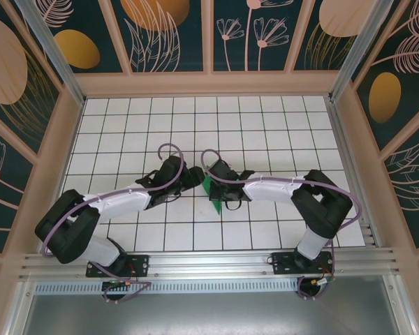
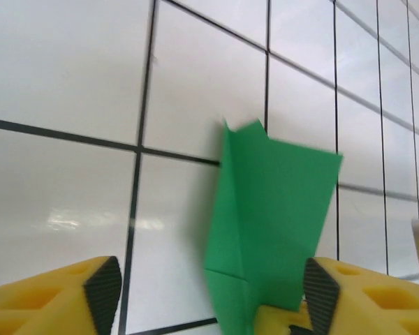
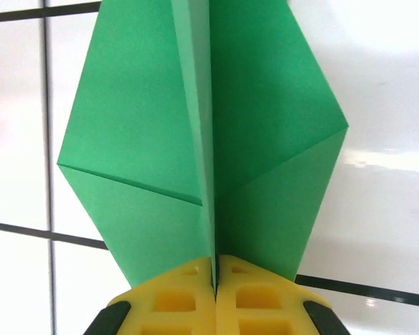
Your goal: Fold a paper plane with a square sheet of paper (pick it up from the middle)
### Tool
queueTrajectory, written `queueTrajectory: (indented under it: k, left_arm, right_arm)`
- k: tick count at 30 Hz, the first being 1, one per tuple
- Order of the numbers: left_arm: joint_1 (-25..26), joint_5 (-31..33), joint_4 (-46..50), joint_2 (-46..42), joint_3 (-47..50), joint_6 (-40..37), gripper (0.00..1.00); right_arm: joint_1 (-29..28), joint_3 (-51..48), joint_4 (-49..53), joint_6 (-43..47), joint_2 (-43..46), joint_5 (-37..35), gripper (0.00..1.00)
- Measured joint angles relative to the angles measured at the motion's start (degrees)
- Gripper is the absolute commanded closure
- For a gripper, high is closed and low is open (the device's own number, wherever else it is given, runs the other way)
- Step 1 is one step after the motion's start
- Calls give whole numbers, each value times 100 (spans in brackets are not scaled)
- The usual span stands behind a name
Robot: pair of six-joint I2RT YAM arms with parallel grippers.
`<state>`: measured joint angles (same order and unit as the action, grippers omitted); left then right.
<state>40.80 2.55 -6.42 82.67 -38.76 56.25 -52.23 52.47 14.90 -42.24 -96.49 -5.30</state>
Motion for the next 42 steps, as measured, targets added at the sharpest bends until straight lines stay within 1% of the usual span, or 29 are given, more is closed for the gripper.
queueTrajectory:
  k: [4, 6, 9, 14, 19, 27, 35, 39, 42]
  left_arm:
    - [-131, 407, 452, -81, -20, 81, 16]
    - [-208, 568, 671, -81, -2, 127, 13]
    - [-278, 732, 841, -81, 59, 208, 10]
    - [-282, 866, 1012, -81, 127, 256, 5]
    - [-282, 909, 1038, -79, 127, 278, 1]
    - [-282, 1003, 1104, -79, 129, 278, 2]
    - [-313, 1040, 1152, -79, 170, 278, 2]
    - [-455, 1038, 1178, -131, 212, 273, 1]
    - [-603, 1019, 1207, -238, 254, 269, 1]
  right_arm:
    - [4, 59, 363, 66, 13, -343, 94]
    - [4, 122, 452, 98, 7, -442, 91]
    - [4, 221, 487, 92, -42, -527, 84]
    - [0, 254, 450, 4, -181, -540, 81]
    - [-59, 251, 317, -229, -280, -568, 81]
    - [-236, 251, 282, -564, -422, -883, 81]
    - [-361, 400, 365, -654, -535, -1235, 89]
    - [-256, 693, 616, -551, -538, -1434, 91]
    - [44, 1025, 656, -341, -544, -1510, 92]
